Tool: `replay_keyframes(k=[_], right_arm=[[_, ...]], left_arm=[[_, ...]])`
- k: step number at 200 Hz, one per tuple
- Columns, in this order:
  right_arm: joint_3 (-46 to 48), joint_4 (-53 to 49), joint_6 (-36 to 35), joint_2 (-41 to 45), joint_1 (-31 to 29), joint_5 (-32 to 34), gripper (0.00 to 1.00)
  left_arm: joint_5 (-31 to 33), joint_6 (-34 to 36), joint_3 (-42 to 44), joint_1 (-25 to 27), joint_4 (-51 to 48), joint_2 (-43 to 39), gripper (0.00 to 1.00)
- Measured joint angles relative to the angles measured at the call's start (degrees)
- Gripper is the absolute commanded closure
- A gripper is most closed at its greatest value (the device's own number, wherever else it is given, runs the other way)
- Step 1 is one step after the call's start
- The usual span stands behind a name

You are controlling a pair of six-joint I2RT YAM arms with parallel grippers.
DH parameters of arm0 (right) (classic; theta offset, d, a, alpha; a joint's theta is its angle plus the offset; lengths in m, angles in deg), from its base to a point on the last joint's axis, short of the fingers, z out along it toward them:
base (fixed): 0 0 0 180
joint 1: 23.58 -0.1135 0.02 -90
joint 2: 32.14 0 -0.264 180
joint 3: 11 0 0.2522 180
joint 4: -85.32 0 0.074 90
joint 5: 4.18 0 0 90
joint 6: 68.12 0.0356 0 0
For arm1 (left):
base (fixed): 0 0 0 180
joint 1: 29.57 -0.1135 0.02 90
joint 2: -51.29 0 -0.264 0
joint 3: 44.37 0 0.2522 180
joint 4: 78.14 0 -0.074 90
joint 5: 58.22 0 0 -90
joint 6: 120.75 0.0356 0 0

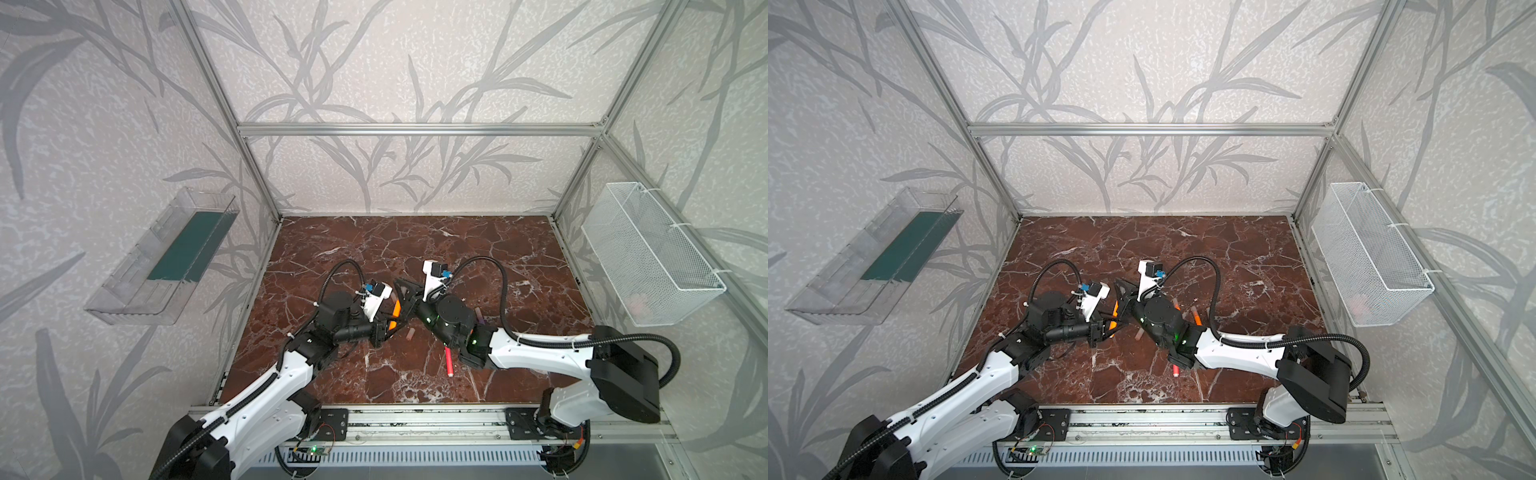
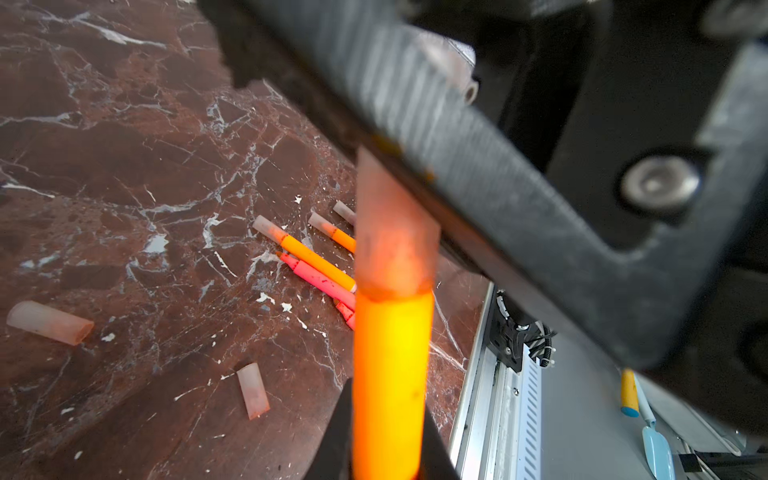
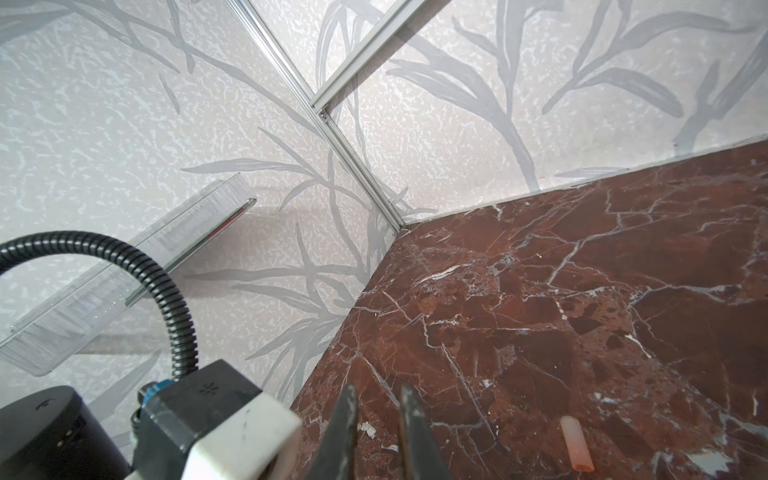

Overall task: Insert the pens into the pen caps
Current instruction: 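Press the cap down with the right gripper while the left gripper holds the marker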

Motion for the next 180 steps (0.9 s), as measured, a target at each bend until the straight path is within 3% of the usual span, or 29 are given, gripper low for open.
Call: replay_keyframes(k=[63, 128, 180], right_arm=[[-4.07, -9.03, 6.54, -0.61, -2.80, 7.85, 1.00], [-0.44, -11.39, 4.90, 4.87, -4.24, 9.20, 1.00], [-0.35, -16.74, 1.29, 9.11, -4.26, 3.98, 0.81]], left_arm=[[11.50, 5.57, 0.04, 3.69, -3.30, -2.54, 1.00], [9.62, 6.80, 1.64, 7.41, -0.35, -2.25, 1.00], [10.80, 2.84, 6.38, 11.04, 6.93, -5.68, 1.00]])
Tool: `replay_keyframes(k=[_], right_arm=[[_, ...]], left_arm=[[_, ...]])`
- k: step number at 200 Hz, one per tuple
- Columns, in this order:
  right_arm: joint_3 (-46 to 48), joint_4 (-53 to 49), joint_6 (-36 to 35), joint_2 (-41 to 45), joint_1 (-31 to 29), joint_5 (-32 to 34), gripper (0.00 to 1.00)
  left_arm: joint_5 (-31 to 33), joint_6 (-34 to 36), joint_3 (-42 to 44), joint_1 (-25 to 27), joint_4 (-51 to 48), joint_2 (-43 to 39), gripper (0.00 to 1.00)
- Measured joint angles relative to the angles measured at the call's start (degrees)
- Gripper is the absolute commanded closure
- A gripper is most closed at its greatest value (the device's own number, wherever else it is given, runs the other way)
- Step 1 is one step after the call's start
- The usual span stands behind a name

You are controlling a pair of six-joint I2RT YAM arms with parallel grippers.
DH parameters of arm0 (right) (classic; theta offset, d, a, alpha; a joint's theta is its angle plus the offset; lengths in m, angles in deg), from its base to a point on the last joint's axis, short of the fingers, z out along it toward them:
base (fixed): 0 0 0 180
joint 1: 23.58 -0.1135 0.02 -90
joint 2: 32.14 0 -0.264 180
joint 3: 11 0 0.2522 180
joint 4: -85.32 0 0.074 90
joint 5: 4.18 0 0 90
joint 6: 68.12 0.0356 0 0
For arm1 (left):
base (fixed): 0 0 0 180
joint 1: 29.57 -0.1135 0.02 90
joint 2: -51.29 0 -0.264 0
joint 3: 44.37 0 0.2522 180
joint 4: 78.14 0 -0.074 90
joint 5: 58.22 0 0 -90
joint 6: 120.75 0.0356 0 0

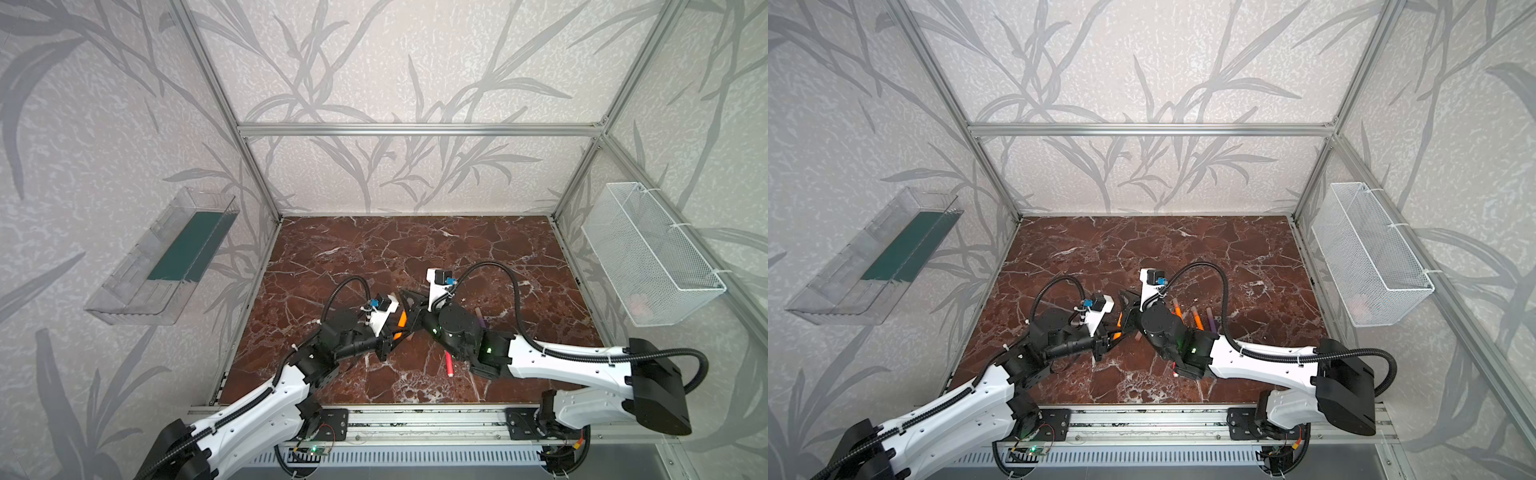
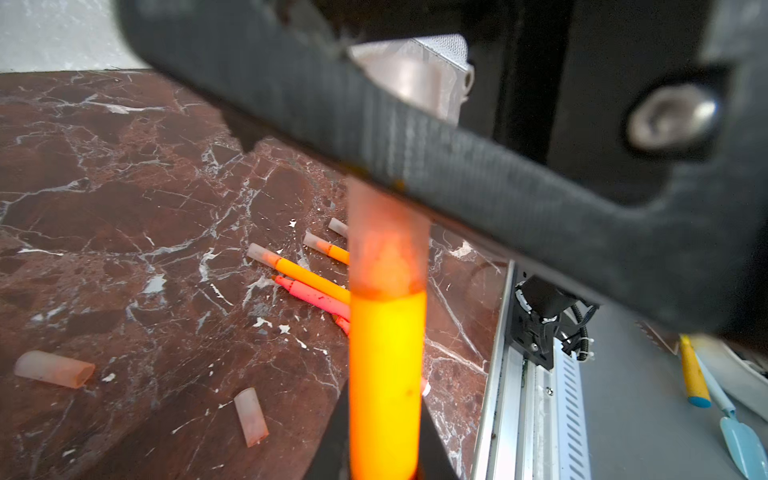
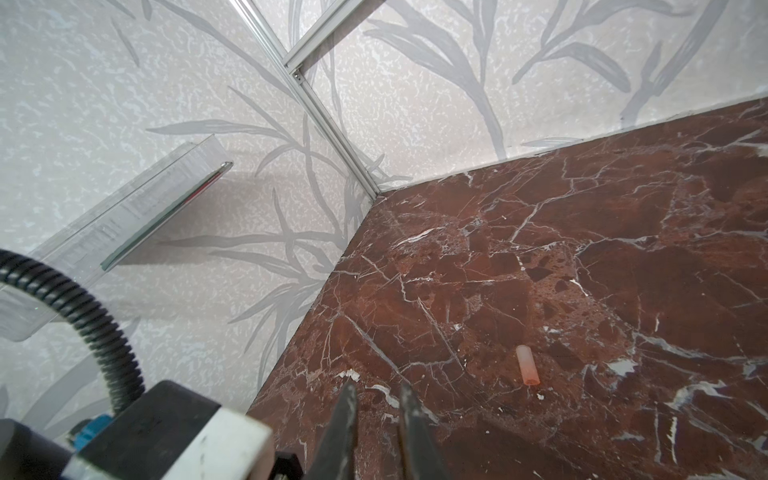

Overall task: Insert the pens into the pen caps
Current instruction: 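Press the cap down with the right gripper while the left gripper holds the marker, then grasp the capped orange marker with the right gripper while the left gripper opens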

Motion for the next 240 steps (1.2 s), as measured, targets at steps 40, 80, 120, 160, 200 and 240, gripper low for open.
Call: replay_keyframes(k=[40, 80, 120, 160, 200, 240], right_arm=[[-0.02, -5.31, -3.02, 1.22, -1.42, -3.45, 0.73], [-0.11, -7.63, -4.39, 0.85, -1.62, -4.37, 0.65], [-1.16, -7.39, -4.94, -0.85, -0.68, -4.79, 0.61], [-2.60, -6.19, -4.46, -4.00, 0.59, -7.04, 0.80], [-2.95, -4.81, -3.13, -5.29, 1.11, -8.11, 0.97], [0.09, -6.27, -2.40, -4.55, 4.52, -7.87, 1.00]], left_arm=[[4.70, -4.07, 0.83, -0.39, 4.57, -0.96, 1.00], [6.21, -5.75, 0.98, -0.52, 7.13, -0.11, 1.00], [5.70, -6.78, 2.05, 0.15, 8.46, 0.00, 1.00], [5.46, -7.61, 3.34, 0.79, 9.29, 0.07, 1.00], [7.26, -7.69, 3.54, 0.92, 9.40, 0.85, 0.86], [14.45, -9.14, 3.54, 1.27, 5.22, -0.42, 0.43]])
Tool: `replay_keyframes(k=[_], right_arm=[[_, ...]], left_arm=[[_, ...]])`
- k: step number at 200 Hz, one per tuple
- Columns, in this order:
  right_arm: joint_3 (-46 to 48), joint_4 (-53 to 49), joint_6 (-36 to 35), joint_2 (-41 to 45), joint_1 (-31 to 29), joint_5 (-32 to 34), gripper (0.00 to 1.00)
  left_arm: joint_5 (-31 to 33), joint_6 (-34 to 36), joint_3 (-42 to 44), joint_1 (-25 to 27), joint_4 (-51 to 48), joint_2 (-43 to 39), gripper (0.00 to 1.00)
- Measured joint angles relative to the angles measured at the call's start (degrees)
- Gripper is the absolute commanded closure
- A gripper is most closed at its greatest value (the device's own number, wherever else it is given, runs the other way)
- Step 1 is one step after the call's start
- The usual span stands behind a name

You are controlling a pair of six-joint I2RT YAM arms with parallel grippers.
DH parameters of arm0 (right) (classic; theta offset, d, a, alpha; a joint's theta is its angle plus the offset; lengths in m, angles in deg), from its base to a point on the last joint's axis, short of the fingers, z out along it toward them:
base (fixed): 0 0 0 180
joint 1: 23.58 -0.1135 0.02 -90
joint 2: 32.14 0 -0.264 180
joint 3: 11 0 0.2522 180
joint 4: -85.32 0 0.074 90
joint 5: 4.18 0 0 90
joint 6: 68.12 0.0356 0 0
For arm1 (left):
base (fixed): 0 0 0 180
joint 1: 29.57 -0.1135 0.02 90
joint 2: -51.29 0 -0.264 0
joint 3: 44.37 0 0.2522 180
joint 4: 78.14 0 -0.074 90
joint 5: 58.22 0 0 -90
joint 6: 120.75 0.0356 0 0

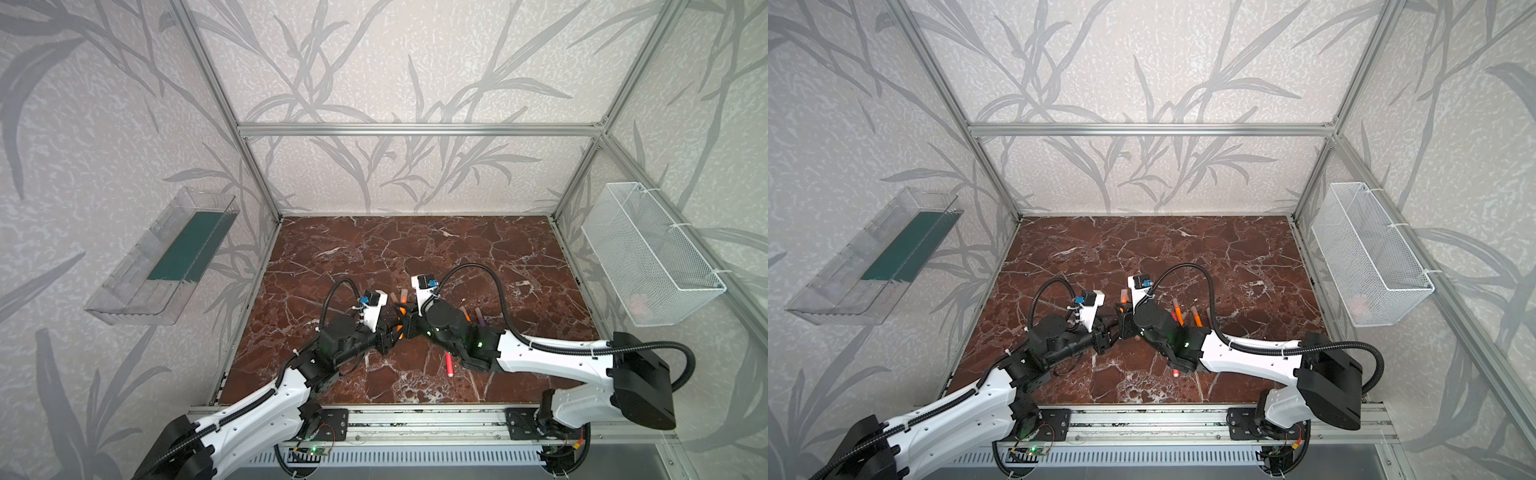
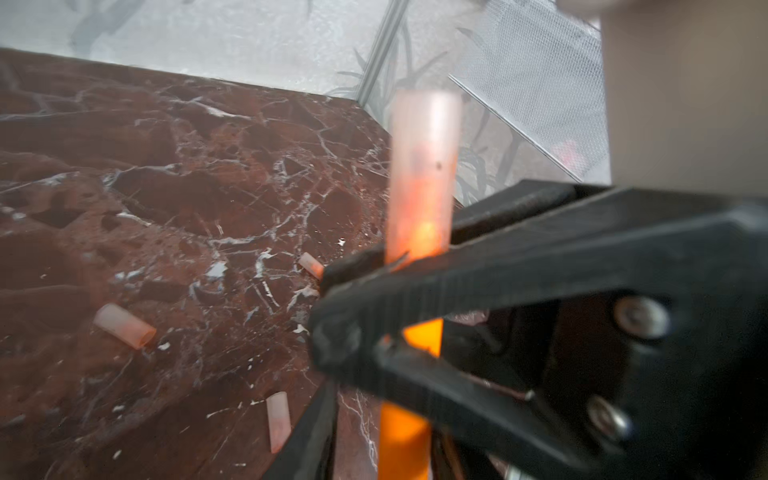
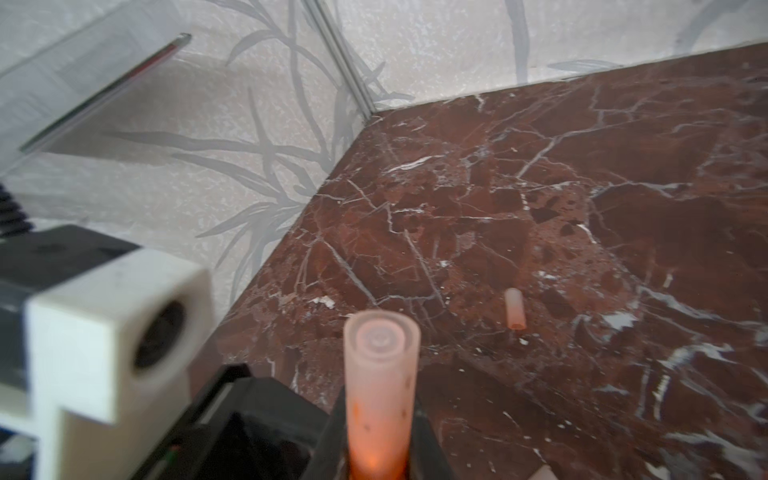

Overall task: Insert the pens into the pen caps
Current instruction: 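Grasp the capped orange marker with the right gripper while the left gripper opens, then lower the capped orange marker beside the other markers and open the right gripper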

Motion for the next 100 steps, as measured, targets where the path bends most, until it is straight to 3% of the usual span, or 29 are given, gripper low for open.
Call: replay_keyframes(k=[22, 53, 100], right_arm=[[1.57, -5.62, 0.02, 0.61, 4.24, 1.25, 1.00], [-0.26, -15.56, -1.27, -0.37, 10.01, 1.73, 1.00], [-9.94, -29.22, -4.66, -11.28, 13.84, -2.47, 1.00]], left_arm=[[8.35, -1.73, -0.04, -0.02, -6.45, -4.31, 0.32], [18.84, -3.93, -0.50, -0.46, -16.06, -7.19, 0.27], [24.57, -6.47, -4.11, -1.44, -21.99, 2.89, 0.33]])
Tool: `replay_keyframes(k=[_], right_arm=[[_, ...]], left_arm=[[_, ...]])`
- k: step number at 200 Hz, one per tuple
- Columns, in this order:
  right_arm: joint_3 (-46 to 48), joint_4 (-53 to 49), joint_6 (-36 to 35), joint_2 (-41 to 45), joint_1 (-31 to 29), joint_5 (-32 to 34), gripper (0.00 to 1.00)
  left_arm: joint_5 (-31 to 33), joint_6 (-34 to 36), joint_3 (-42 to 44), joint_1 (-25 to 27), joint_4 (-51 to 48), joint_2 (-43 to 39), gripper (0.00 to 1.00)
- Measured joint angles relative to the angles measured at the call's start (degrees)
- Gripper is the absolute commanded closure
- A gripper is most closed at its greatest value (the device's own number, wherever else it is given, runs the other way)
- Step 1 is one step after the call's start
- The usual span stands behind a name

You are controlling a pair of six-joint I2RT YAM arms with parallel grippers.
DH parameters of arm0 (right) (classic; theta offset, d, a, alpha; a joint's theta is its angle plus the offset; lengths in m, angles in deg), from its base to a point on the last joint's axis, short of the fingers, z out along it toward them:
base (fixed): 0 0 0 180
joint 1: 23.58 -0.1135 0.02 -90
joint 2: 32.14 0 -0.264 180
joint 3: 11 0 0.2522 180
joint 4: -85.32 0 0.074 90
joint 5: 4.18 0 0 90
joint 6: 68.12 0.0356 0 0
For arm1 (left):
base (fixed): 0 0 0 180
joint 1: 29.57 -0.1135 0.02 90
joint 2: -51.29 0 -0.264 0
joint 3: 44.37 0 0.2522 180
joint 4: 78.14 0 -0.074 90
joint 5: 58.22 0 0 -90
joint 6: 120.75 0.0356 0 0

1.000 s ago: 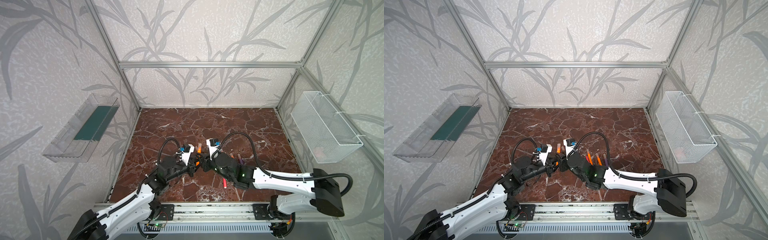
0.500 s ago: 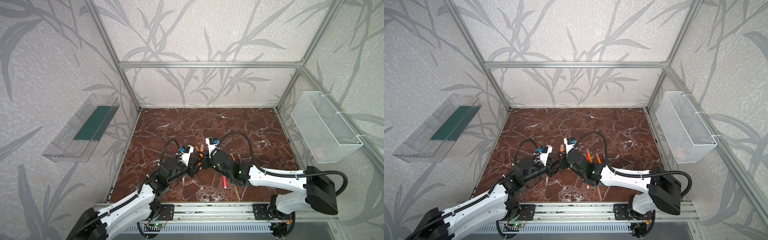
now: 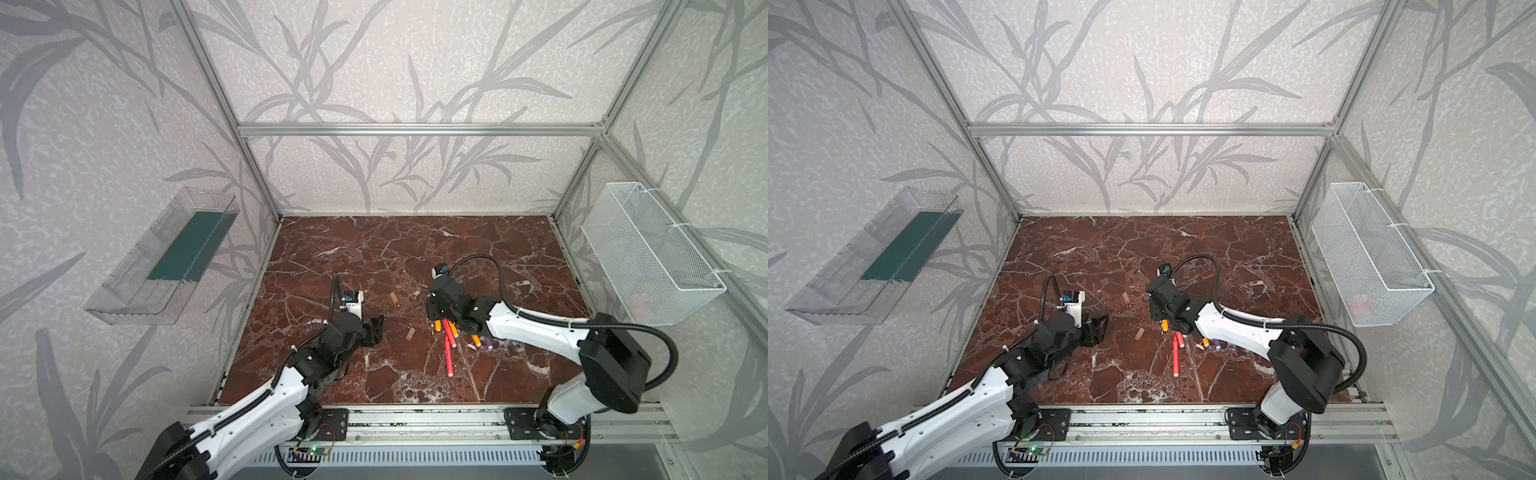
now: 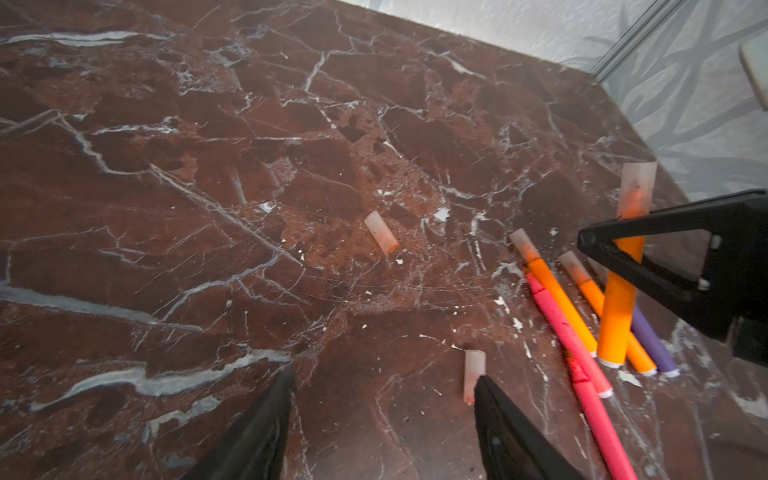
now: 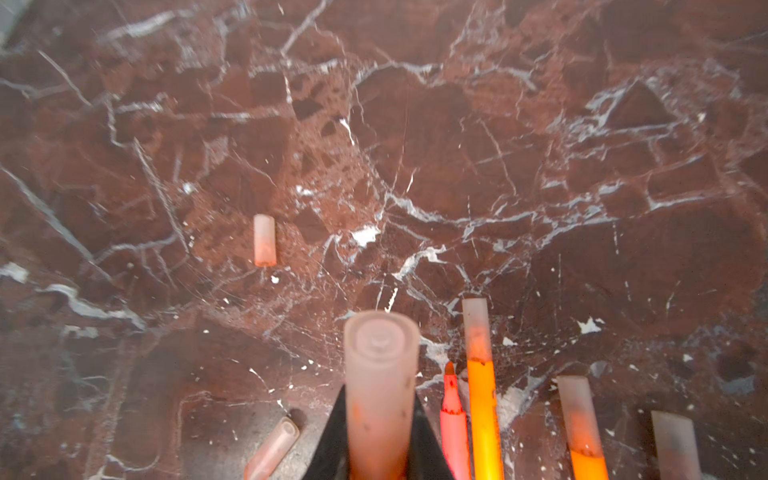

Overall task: Insert the pens into the pen caps
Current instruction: 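Lower the capped orange marker beside the other markers and open the right gripper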

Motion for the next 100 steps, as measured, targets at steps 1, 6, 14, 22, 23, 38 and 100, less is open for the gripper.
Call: replay_keyframes(k=[1, 6, 14, 22, 23, 38, 100], right_arm=[[-0.31, -0.28, -0.15, -0.33, 0.00, -0.20, 1.00], [-1.05, -1.16, -0.44, -1.42, 0.00, -0.52, 1.00], [-1.84, -2.29, -0.87, -2.73, 0.02, -1.31, 1.00], [-2.27, -3.37, -1.36, -3.78, 0.07, -1.97, 1.00], [-2.34, -3.52, -1.44, -3.91, 0.07, -2.03, 1.00], [-3.04, -5.42, -2.27, -5.57, 0.15, -2.93, 1.00], [-11.47, -9.11, -4.81, -16.94, 1.53, -5.29, 0.98]], left_arm=[[0.02, -0.02, -0.09, -0.02, -0.07, 0.22, 0.33], [0.13, -0.15, -0.55, -0.09, -0.28, 1.46, 0.33], [0.15, -0.44, -1.25, -0.09, -0.52, 3.41, 0.33], [0.11, -0.59, -1.88, -0.09, -0.59, 5.01, 0.34], [0.13, -0.59, -1.97, -0.09, -0.59, 5.20, 0.34], [-0.09, -0.79, -2.93, -0.09, -0.59, 7.50, 0.34], [-0.33, -0.96, -4.42, -0.09, -0.70, 10.62, 0.34]])
